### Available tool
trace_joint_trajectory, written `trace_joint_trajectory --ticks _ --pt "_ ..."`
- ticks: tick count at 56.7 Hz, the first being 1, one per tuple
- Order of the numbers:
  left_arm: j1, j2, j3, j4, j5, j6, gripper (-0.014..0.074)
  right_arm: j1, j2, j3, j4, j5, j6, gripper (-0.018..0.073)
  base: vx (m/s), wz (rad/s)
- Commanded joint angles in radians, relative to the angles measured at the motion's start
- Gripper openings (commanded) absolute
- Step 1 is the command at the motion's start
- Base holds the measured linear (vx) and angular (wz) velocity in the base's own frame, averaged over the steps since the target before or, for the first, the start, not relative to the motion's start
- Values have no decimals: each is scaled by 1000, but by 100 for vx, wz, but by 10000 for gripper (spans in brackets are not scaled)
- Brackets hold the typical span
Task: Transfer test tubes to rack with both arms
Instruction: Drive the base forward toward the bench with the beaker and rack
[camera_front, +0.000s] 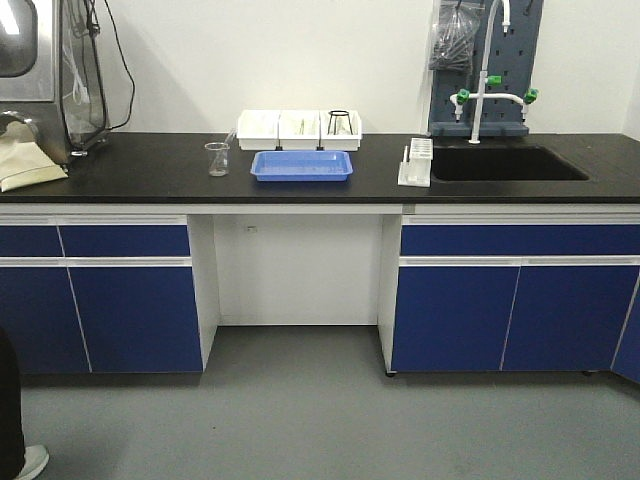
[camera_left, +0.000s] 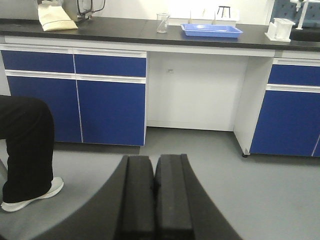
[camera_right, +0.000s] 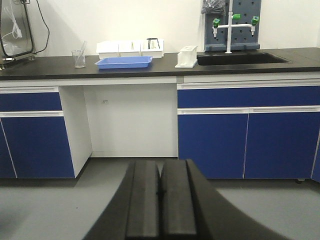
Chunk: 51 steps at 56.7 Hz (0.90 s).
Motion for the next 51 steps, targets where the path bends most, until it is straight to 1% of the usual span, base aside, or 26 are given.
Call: trace_joint_trajectory --ticks 1,36,51 --pt "1 -2 -27 -4 -83 -4 -4 -8 -10 14 -11 -81 -1 -8 4 0" --pt "1 -2 -27 -4 -83 -4 -4 -8 -10 14 -11 -81 -1 -8 11 3" --pt "1 -2 -27 -4 -83 -4 -4 -8 -10 14 -11 -81 -1 -8 18 -10"
